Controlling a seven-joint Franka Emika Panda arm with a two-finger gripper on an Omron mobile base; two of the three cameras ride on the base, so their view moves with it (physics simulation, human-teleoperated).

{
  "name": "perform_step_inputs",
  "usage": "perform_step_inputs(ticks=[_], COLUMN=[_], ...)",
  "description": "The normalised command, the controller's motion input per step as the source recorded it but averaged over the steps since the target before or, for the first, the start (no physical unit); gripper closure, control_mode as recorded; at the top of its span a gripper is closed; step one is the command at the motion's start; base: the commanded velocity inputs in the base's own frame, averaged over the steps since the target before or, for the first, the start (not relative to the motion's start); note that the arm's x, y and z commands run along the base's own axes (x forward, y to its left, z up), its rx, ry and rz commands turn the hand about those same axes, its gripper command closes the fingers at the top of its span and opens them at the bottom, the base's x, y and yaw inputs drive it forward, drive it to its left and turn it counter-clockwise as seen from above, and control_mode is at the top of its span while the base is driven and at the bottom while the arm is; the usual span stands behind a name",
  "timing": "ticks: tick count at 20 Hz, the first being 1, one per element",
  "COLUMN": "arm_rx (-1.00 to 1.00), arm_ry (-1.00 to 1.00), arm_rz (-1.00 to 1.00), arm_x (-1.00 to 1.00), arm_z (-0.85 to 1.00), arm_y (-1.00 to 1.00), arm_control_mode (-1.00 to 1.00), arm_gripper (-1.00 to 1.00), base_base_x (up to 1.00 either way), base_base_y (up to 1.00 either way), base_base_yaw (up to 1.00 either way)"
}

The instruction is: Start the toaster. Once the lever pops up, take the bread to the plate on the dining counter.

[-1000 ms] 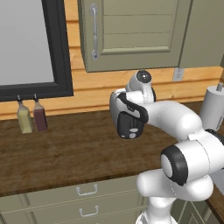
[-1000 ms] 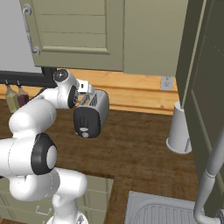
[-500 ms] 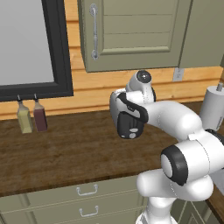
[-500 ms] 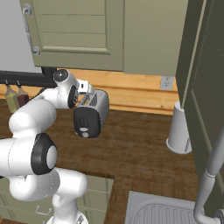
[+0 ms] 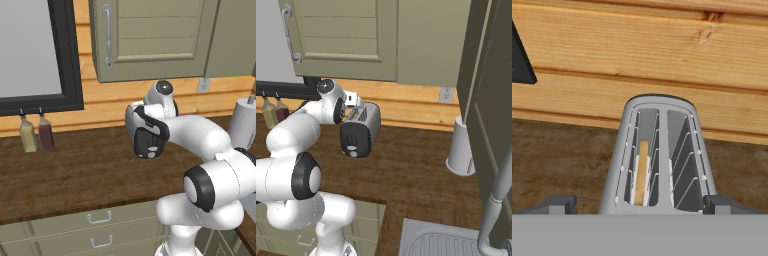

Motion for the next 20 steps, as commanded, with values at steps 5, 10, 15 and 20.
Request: perform_step_inputs(ticks=[5,10,15,20], arm_rx=[0.00,0.00,0.00,0.00], arm_ry=[0.00,0.00,0.00,0.00], arm_rz=[0.00,0.00,0.00,0.00], arm_x=[0.00,0.00,0.00,0.00], arm_z=[0.00,0.00,0.00,0.00], arm_y=[0.00,0.00,0.00,0.00], arm_control_mode=[-1.00,-1.00,-1.00,-1.00], arm_gripper=[-1.00,-1.00,-1.00,-1.00], base_base_x=[0.00,0.00,0.00,0.00], base_base_y=[0.00,0.00,0.00,0.00], base_base_yaw=[0.00,0.00,0.00,0.00])
